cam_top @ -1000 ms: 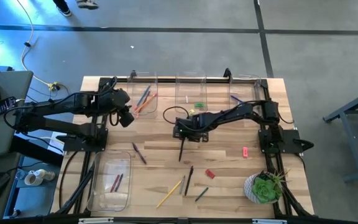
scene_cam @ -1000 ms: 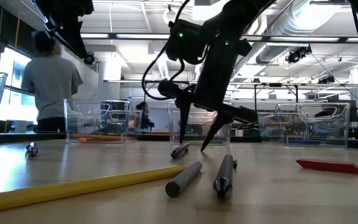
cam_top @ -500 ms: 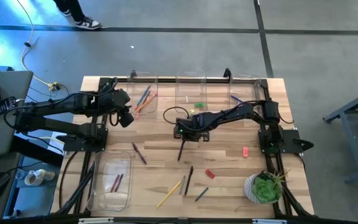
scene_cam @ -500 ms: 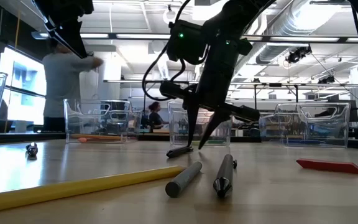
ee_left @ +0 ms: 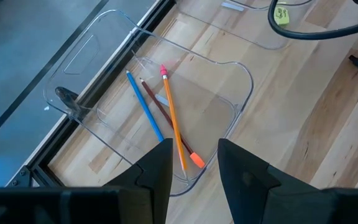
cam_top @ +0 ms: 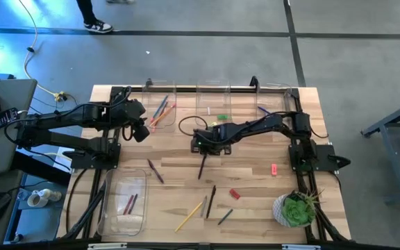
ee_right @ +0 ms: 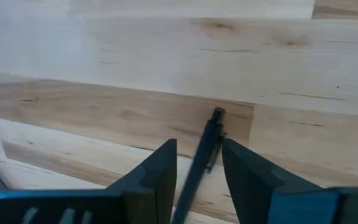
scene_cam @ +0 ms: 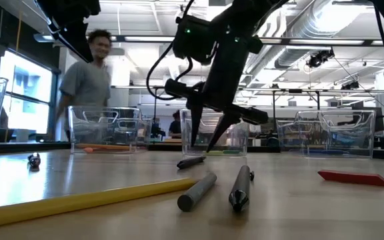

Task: Sort crayons/erasers/pens/pencils in bins
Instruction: Put the top black pen into the top right transparent bin

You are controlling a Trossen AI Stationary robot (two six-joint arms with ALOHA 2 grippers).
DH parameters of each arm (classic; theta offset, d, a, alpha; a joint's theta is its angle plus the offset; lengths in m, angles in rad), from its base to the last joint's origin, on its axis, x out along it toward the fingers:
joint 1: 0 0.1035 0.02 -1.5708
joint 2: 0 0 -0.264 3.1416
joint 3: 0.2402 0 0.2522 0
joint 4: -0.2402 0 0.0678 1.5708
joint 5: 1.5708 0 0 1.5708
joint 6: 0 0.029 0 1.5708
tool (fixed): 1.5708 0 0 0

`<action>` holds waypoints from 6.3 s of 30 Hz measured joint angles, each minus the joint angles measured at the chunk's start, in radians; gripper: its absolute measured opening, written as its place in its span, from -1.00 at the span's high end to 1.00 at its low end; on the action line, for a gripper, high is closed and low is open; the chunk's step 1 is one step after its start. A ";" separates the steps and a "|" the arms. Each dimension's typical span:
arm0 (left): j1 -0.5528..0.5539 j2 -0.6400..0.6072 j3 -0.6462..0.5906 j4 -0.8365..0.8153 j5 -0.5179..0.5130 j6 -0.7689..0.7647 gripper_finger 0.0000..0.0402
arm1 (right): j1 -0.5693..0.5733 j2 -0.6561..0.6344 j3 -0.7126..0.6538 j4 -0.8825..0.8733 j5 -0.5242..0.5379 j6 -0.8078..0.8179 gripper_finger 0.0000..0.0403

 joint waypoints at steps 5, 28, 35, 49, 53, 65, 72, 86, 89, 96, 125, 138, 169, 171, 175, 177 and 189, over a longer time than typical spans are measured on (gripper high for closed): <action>0.000 0.000 0.000 0.000 0.000 0.000 0.43 | 0.000 0.007 0.001 0.007 -0.001 0.032 0.38; 0.000 0.000 0.000 0.000 0.000 0.022 0.43 | -0.004 0.045 0.006 -0.048 -0.054 0.005 0.90; 0.000 0.000 0.000 0.000 0.000 0.029 0.43 | -0.004 0.046 0.005 -0.054 -0.064 -0.003 0.87; 0.000 0.000 0.000 -0.001 0.001 0.034 0.43 | -0.003 0.046 0.005 -0.276 -0.108 -0.118 0.82; 0.000 0.000 0.000 -0.001 0.001 0.034 0.43 | -0.003 0.047 0.005 -0.332 -0.110 -0.152 0.82; 0.000 0.000 0.000 0.000 0.001 0.034 0.43 | -0.003 0.047 0.002 -0.366 -0.099 -0.254 0.75; 0.000 0.000 0.000 -0.001 0.001 0.034 0.43 | -0.002 0.047 -0.001 -0.358 -0.068 -0.248 0.45; 0.000 0.000 0.000 0.000 0.001 0.034 0.43 | -0.002 0.047 0.000 -0.362 -0.063 -0.322 0.92; 0.000 0.000 0.000 0.000 0.001 0.034 0.43 | -0.002 0.047 0.001 -0.362 -0.066 -0.355 0.87; 0.000 0.000 0.000 0.000 0.001 0.034 0.43 | 0.021 -0.002 -0.007 -0.370 -0.008 -0.388 0.90; 0.000 0.000 0.000 0.000 0.030 -0.060 0.43 | -0.132 -0.447 -0.001 -0.521 0.445 -0.531 0.91; -0.001 0.001 0.000 0.000 0.050 -0.448 0.43 | -0.449 -0.633 0.000 -0.535 0.530 -0.995 0.91; -0.001 0.204 0.000 0.000 0.026 -0.762 0.43 | -0.828 -0.648 -0.257 -0.335 0.230 -1.408 0.91; -0.001 0.224 0.000 0.001 0.030 -0.765 0.43 | -0.828 -0.648 -0.282 -0.293 0.226 -1.412 0.91; -0.002 0.263 0.000 0.001 0.062 -0.798 0.43 | -0.829 -0.648 -0.330 -0.228 0.196 -1.417 0.91; -0.009 0.281 0.000 0.001 0.076 -0.815 0.43 | -0.828 -0.648 -0.359 -0.205 0.192 -1.420 0.91; -0.114 0.342 0.000 0.012 0.082 -1.017 0.43 | -0.828 -0.648 -0.517 -0.129 0.130 -1.427 0.91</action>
